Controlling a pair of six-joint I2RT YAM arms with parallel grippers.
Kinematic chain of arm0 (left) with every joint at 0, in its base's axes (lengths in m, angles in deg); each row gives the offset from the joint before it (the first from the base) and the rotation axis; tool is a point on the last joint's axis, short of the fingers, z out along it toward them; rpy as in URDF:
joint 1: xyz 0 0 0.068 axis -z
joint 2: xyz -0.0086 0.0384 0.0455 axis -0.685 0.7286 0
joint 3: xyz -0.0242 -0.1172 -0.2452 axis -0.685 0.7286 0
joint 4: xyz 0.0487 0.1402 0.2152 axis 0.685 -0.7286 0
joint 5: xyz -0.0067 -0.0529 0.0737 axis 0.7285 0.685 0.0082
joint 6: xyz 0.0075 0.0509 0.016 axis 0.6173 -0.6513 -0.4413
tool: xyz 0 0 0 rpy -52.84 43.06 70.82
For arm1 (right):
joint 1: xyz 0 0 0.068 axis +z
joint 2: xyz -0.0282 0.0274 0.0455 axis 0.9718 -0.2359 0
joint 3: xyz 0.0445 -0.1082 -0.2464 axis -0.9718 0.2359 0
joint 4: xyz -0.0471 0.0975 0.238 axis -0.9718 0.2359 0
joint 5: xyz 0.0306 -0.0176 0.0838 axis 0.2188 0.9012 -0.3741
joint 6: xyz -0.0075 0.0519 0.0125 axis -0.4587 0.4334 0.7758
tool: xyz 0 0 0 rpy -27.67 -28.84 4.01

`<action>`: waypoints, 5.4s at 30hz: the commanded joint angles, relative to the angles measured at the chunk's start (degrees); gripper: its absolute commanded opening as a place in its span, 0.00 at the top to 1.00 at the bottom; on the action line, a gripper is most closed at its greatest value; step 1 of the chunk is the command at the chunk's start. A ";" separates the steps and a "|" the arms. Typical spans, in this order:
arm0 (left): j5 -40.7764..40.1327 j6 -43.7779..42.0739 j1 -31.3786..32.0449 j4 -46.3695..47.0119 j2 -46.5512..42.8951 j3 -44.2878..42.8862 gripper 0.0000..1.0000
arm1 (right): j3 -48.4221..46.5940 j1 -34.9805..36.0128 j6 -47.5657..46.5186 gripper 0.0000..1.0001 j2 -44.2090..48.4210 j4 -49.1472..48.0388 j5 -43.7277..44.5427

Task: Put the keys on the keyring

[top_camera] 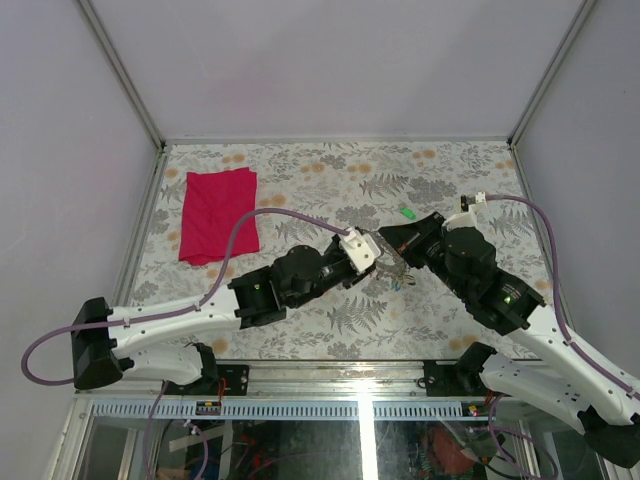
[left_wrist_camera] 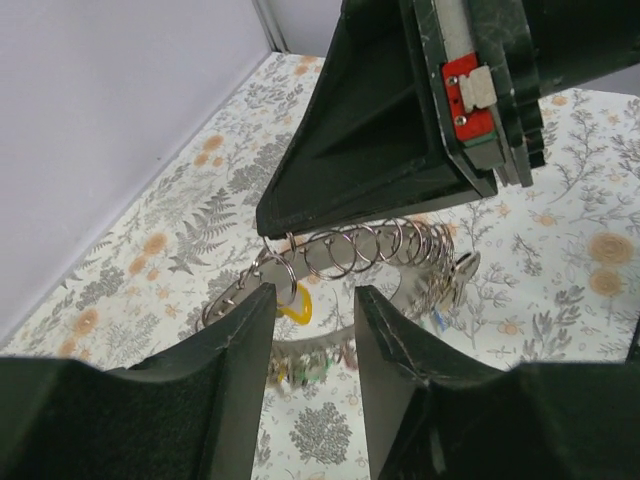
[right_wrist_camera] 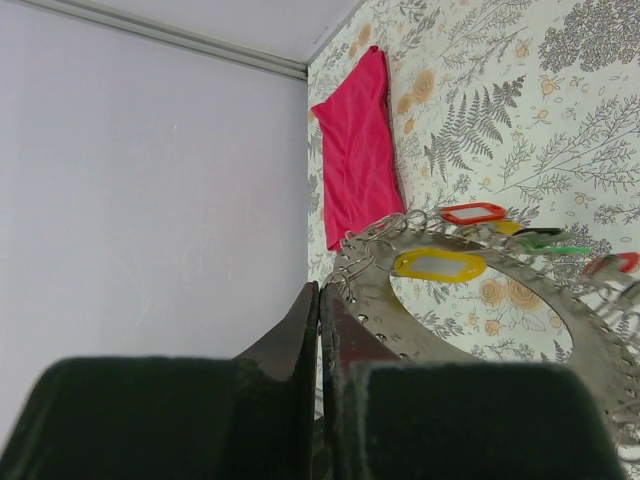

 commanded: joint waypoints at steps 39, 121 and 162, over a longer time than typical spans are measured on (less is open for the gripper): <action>-7.94 -8.13 0.60 11.52 8.88 -5.33 0.90 | -3.35 0.38 2.56 1.00 1.27 -6.02 -1.51; 71.80 15.40 -25.04 -8.79 -15.15 -7.22 1.00 | -15.91 0.36 -81.13 0.72 -4.26 -1.92 -62.14; 68.57 16.18 -24.96 -7.37 -16.03 -7.75 0.88 | -18.67 0.40 -79.52 1.00 -7.77 1.42 -66.03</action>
